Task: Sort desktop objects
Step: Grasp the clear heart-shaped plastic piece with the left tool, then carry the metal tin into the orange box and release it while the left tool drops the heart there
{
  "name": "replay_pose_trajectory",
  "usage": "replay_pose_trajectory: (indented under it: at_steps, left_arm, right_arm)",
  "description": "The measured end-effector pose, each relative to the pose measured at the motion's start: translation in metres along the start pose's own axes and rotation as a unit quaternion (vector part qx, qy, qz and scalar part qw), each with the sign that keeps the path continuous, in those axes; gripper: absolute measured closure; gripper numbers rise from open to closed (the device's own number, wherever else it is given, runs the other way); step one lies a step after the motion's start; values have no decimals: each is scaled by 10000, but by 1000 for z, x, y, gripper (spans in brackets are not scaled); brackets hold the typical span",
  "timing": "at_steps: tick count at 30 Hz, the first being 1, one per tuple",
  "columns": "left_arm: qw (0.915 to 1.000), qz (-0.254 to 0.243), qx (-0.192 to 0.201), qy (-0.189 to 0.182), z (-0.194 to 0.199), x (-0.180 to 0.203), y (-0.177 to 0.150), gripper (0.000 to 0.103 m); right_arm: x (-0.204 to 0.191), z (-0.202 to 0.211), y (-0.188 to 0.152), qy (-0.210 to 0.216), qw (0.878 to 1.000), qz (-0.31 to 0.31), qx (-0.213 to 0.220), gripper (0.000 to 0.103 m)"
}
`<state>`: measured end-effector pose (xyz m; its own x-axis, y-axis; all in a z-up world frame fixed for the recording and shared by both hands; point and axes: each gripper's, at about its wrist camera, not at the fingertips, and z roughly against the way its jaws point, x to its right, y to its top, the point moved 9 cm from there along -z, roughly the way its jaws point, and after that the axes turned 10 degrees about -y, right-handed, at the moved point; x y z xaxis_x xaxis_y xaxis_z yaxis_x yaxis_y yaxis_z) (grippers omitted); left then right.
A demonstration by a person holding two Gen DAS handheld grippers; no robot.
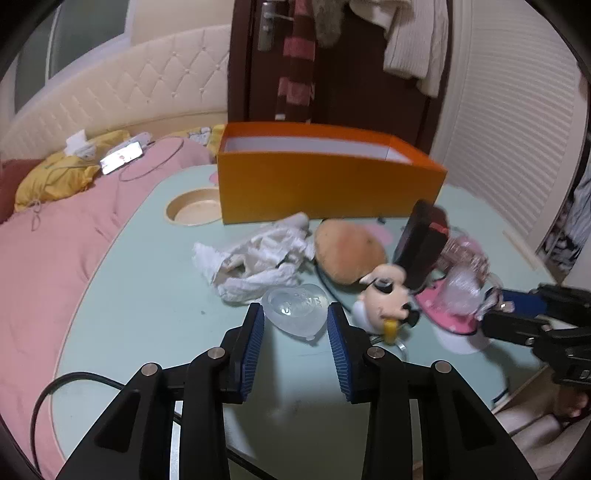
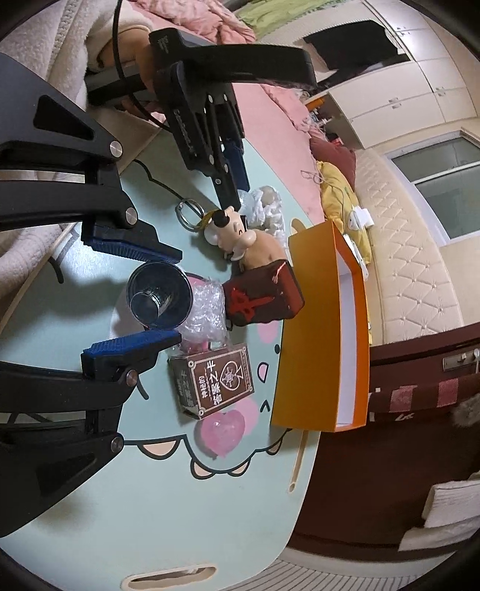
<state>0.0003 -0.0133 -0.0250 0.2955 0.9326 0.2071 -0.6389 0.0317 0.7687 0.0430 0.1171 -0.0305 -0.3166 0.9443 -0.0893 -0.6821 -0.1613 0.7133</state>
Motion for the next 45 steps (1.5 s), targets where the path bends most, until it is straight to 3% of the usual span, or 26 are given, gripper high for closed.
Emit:
replay_pose_trajectory:
  at_steps: [12, 18, 25, 33, 41, 45]
  left_arm:
    - [9981, -58, 600, -146, 37, 5, 50, 70]
    - [9970, -79, 756, -140, 27, -2, 94, 69]
    - [9969, -106, 771, -103, -4, -8, 128, 69]
    - [9983, 25, 576, -69, -49, -20, 140, 69]
    - [9997, 88, 230, -87, -78, -25, 130, 69]
    - [9996, 110, 256, 32, -79, -29, 125, 66]
  right_arm:
    - [1, 19, 23, 64, 9993, -56, 366, 65]
    - [9, 23, 67, 259, 9975, -268, 600, 65]
    - [28, -7, 122, -25, 9965, -415, 727, 65]
    - [50, -56, 150, -213, 9966, -670, 430, 65]
    - [57, -80, 145, -202, 9967, -778, 148, 65]
    - [63, -86, 142, -293, 9960, -841, 123, 65]
